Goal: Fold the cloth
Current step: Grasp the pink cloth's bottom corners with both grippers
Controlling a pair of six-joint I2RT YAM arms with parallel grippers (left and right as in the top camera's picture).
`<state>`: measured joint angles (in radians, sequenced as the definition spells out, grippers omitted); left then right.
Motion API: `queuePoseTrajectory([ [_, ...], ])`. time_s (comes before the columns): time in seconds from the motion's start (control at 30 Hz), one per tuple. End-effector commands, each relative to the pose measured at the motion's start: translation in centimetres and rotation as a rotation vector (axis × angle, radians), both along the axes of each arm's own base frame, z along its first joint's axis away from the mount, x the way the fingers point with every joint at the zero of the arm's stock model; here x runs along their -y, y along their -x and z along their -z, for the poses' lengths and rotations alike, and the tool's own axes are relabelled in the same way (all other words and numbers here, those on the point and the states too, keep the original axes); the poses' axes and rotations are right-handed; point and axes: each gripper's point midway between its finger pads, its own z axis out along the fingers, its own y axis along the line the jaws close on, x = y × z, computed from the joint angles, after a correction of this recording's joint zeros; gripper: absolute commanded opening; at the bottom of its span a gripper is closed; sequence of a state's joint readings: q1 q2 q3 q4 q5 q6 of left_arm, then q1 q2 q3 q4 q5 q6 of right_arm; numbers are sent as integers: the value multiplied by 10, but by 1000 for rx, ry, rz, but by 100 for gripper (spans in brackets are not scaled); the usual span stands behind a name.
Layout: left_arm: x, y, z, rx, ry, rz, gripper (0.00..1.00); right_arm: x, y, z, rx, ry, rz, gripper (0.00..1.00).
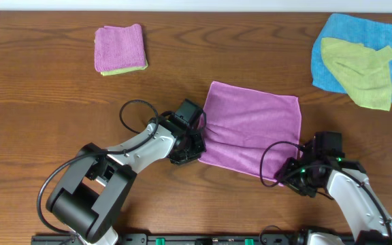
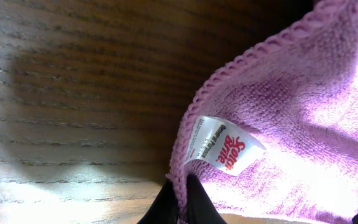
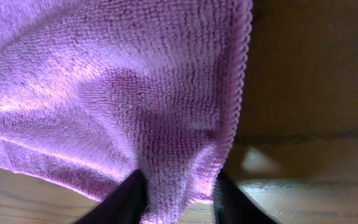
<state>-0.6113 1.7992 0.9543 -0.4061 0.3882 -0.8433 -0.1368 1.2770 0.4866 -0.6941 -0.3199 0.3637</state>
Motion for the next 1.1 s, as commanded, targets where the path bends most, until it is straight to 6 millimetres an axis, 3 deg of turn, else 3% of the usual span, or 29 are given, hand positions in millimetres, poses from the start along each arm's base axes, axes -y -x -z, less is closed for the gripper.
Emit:
queuePoseTrajectory([
  [0.0,-7,-1,10,-1,-38,0,6,2,5,4,-25,5,23,28],
  [0.17,-7,-1,10,-1,-38,1,6,2,6,4,-34,3,43,7],
  [0.23,-7,-1,10,-1,-39,1,6,2,6,4,-36,1,50,6],
  [0.27,-7,-1,10,-1,-39,1,6,2,6,4,-36,2,49,10],
  [0.3,-7,0,10,-1,-39,1,6,2,6,4,-36,1,50,32],
  [0.33,-7,-1,10,-1,-38,1,6,2,6,4,-38,1,50,65],
  [0.37,-7,0,10,-1,-39,1,6,2,7,4,-44,-1,56,76],
  [0.4,-7,0,10,-1,-39,1,6,1,9,4,-57,-3,67,79],
  [0.47,-7,-1,10,-1,-39,1,6,0,16,4,-88,-8,85,77],
  [0.53,-7,-1,10,-1,-38,0,6,0,20,5,-112,-11,95,68],
  [0.7,-7,-1,10,-1,-38,1,6,4,33,5,-177,17,159,34],
  [1.07,-7,-1,10,2,-36,1,6,28,25,9,-143,150,192,32],
])
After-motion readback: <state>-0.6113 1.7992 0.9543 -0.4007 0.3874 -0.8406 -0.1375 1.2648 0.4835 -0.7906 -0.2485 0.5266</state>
